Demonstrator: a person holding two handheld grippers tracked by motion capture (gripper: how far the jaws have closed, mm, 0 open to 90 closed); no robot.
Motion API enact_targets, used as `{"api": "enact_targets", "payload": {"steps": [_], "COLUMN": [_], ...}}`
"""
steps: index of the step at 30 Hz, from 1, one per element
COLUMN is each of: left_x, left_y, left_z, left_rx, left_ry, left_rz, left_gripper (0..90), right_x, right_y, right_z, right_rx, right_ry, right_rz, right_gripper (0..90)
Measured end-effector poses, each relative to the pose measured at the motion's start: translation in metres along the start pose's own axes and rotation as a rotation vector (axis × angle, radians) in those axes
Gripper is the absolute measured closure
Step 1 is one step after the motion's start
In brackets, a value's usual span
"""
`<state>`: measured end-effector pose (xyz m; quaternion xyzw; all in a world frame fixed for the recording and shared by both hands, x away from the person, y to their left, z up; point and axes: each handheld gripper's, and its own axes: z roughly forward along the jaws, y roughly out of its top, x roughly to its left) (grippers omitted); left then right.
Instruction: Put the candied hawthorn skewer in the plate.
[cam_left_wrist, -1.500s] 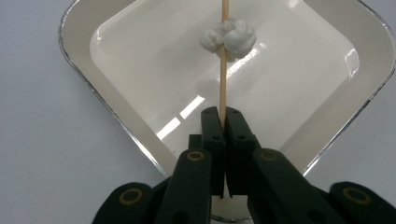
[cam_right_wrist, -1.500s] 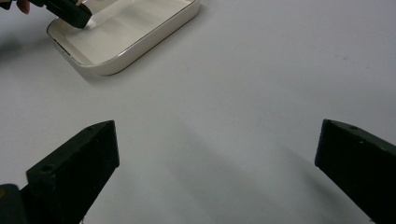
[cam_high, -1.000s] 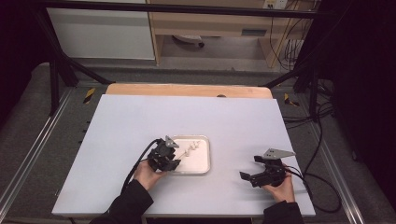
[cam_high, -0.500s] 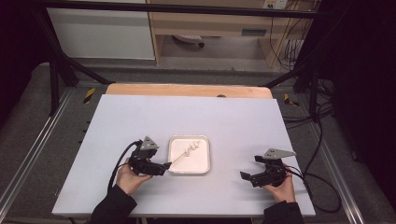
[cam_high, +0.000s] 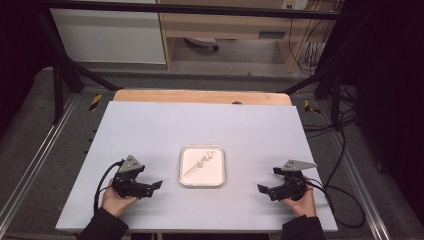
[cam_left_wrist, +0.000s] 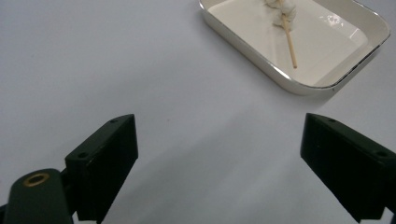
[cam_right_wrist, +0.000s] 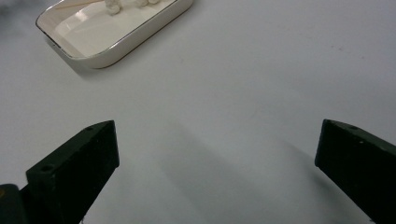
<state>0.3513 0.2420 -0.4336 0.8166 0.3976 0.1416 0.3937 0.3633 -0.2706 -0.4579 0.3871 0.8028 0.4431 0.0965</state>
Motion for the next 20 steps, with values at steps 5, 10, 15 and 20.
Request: {"api": "enact_targets", "payload": {"steps": [5,10,15,20], "left_x": [0.008,0.013,0.015,0.015], "left_y": [-0.015,-0.024,-0.027,-0.028], "left_z": [-0.005,-0.010,-0.008,-0.007], "left_rx": [-0.003,-0.020,-0.009,-0.004], "left_ry": [0.004,0.006,0.002,0.004], "left_rz": [0.003,-0.010,-0.006,-0.003], "left_gripper": [11.0,11.1,11.2,11.2], "right_x": [0.000,0.000,0.000,0.000], "right_y": [-0.002,-0.003,-0.003,-0.003], "right_z": [0.000,-0.001,0.000,0.000], "right_rx": [0.003,0.004,0.005,0.012], "right_ry": [-0.001,-0.003,-0.003,-0.005], "right_rz": [0.004,0.006,0.005,-0.001], "right_gripper": [0.3,0.3,0.3,0.3]}}
